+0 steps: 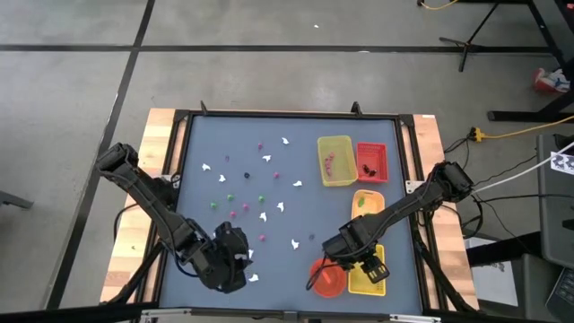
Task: Sort Halloween decoration
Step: Put the pink skeleton toy into the top yellow bin
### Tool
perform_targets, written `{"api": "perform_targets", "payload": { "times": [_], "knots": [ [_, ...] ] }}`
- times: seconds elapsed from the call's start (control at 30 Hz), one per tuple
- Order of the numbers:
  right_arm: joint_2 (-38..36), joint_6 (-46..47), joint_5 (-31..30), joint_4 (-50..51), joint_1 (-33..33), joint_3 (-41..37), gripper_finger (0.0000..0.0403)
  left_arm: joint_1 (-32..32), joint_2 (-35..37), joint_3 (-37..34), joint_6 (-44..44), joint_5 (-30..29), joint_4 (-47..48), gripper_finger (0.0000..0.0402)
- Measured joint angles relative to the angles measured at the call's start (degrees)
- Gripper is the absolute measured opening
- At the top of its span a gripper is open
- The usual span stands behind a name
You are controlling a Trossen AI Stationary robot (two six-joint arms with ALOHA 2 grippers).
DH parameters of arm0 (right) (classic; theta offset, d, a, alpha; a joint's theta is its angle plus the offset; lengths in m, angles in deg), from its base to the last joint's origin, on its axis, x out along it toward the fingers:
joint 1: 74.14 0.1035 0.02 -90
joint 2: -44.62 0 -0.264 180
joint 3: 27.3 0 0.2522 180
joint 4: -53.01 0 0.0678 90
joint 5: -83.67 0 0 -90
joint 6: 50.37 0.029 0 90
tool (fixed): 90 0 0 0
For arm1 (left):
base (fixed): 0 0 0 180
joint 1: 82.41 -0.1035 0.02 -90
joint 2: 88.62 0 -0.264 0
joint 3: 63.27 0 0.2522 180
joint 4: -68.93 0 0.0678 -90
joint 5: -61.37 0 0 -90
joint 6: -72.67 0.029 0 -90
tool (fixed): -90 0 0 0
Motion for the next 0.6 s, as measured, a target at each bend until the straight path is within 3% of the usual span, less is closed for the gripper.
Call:
{"api": "perform_targets", "payload": {
  "times": [0.23, 0.6],
  "knots": [
    [0.00, 0.00, 0.00, 0.00, 0.00, 0.00, 0.0175, -0.02, 0.00, -0.24, -8.88, -0.02, 10.73, 0.0124],
    [0.00, 0.00, 0.00, 0.01, 0.00, 0.00, 0.0175, -0.04, 0.04, -7.63, -11.56, 0.56, 10.35, 0.0124]
  ]
}}
